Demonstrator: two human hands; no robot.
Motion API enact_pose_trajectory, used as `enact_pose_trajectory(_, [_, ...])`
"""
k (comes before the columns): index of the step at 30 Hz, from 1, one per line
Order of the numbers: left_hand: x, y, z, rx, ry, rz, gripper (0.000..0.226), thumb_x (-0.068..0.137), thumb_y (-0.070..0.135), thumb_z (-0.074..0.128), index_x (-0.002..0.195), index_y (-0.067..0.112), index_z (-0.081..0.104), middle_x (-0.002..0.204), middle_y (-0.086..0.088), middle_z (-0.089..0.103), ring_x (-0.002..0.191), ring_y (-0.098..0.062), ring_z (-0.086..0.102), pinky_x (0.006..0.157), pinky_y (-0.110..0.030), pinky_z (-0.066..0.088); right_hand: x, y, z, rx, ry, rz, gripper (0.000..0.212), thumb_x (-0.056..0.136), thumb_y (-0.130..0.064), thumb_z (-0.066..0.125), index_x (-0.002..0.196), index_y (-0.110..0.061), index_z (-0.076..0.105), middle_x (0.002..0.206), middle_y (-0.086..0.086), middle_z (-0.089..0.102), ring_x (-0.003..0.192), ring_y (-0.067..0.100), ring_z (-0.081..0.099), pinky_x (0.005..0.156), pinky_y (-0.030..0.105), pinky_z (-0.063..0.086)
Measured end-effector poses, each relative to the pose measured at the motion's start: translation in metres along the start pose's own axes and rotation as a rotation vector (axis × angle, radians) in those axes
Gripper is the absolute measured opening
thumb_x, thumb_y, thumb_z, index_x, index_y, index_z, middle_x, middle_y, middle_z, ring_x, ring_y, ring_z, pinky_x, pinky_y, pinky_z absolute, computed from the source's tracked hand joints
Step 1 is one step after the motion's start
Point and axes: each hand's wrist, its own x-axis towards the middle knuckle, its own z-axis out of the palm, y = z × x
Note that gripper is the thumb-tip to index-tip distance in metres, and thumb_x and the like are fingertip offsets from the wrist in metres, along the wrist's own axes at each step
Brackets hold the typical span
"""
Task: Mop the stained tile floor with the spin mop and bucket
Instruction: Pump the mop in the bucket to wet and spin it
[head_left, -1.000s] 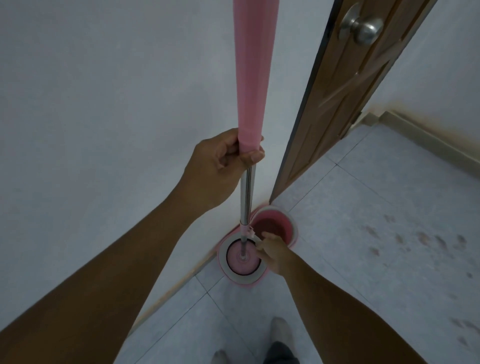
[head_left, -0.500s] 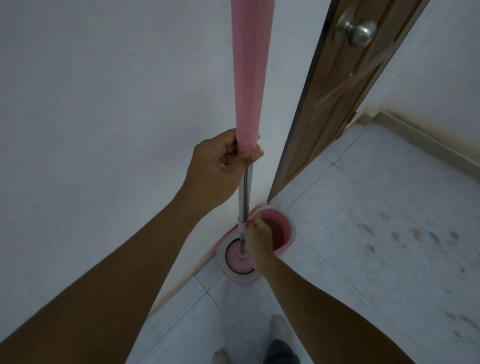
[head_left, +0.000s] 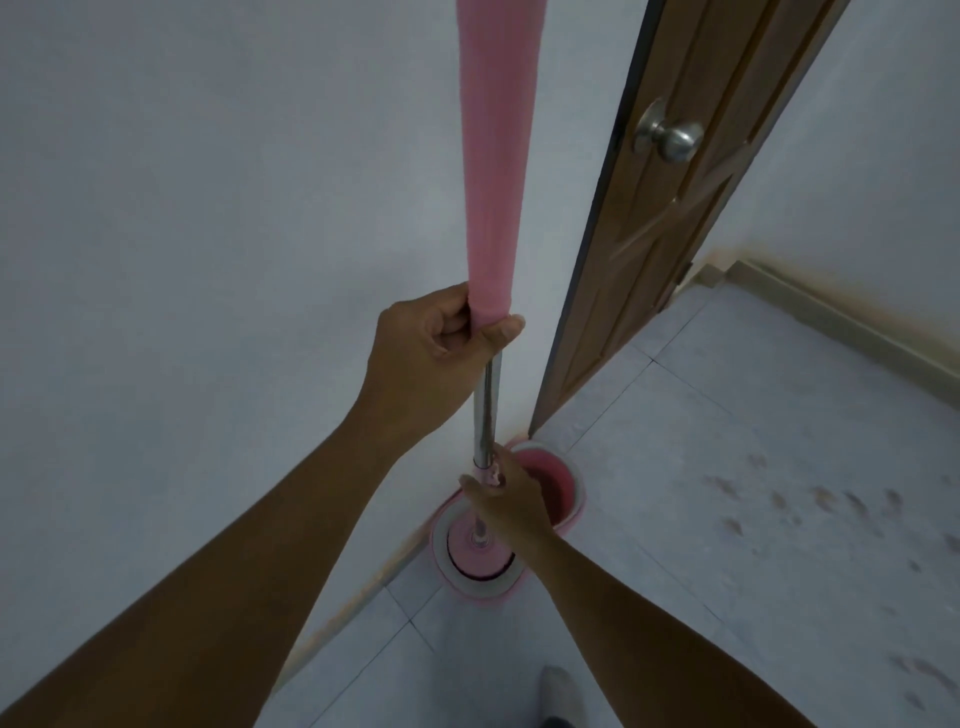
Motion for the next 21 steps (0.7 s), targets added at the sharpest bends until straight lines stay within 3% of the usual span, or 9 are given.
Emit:
enact_pose_trajectory(1, [0.002,0.007,-0.003,-0.006,0.009,-0.003,0.039,0.082,0.027,0.075,0.113,0.005,0.070,0.102,-0.004,0.076,0.090,-0.017,0.074,0.090,-0.038,0.059,-0.002,-0.009,-0.004,-0.075,0.057,-0.052,0.062,0.082,-0.054,0.065,0.137,-0.039,0.041,0.110,-0.007,0.066,0.093,0.014,0.068,0.083,0.034,0.059])
enact_pose_trajectory(3, [0.004,0.023,-0.007,-0.020,0.017,-0.011,0.040,0.081,0.027,0.075,0.115,0.006,0.070,0.103,-0.004,0.076,0.090,-0.017,0.074,0.091,-0.037,0.058,-0.004,-0.022,-0.013,-0.264,0.133,-0.158,0.055,0.085,-0.065,0.055,0.130,-0.034,0.046,0.100,-0.009,0.069,0.084,0.009,0.069,0.074,0.029,0.059])
enact_pose_trajectory(6, [0.006,0.042,-0.015,-0.056,0.000,-0.018,0.042,0.080,0.027,0.076,0.115,0.006,0.070,0.103,-0.005,0.076,0.089,-0.018,0.074,0.090,-0.041,0.058,-0.008,-0.042,-0.023,-0.490,0.153,-0.326,0.032,0.098,-0.050,0.048,0.110,-0.022,0.056,0.079,-0.009,0.068,0.065,0.006,0.066,0.057,0.019,0.056])
enact_pose_trajectory(9, [0.007,0.055,-0.032,-0.067,-0.023,-0.016,0.042,0.079,0.027,0.079,0.114,0.005,0.069,0.101,-0.007,0.076,0.088,-0.023,0.074,0.088,-0.045,0.059,-0.017,-0.061,-0.028,-0.539,0.168,-0.417,0.021,0.102,-0.036,0.047,0.105,-0.017,0.054,0.074,-0.009,0.062,0.059,0.003,0.060,0.048,0.008,0.043])
enact_pose_trajectory(13, [0.002,0.071,-0.068,-0.170,-0.047,-0.053,0.041,0.079,0.018,0.080,0.114,0.001,0.066,0.100,-0.014,0.075,0.090,-0.032,0.074,0.087,-0.052,0.057,-0.035,-0.079,-0.034,-0.591,0.238,-0.481,0.017,0.102,-0.032,0.047,0.105,-0.016,0.050,0.071,-0.009,0.057,0.057,0.009,0.057,0.047,0.013,0.039])
enact_pose_trajectory(17, [-0.017,0.086,-0.088,-0.298,-0.076,-0.080,0.036,0.083,0.007,0.075,0.115,-0.002,0.062,0.100,-0.016,0.075,0.094,-0.032,0.073,0.090,-0.052,0.056,-0.058,-0.084,-0.054,-0.688,0.333,-0.440,0.018,0.102,-0.031,0.044,0.112,-0.017,0.051,0.080,-0.003,0.062,0.069,0.017,0.062,0.062,0.027,0.048])
enact_pose_trajectory(21, [-0.035,0.094,-0.082,-0.220,-0.356,-0.092,0.033,0.084,0.006,0.074,0.115,0.006,0.065,0.109,-0.012,0.072,0.104,-0.026,0.069,0.095,-0.047,0.054,-0.077,-0.061,-0.093,-0.804,0.465,-0.354,0.021,0.101,-0.033,0.044,0.114,-0.019,0.051,0.083,0.002,0.066,0.067,0.020,0.064,0.059,0.027,0.048])
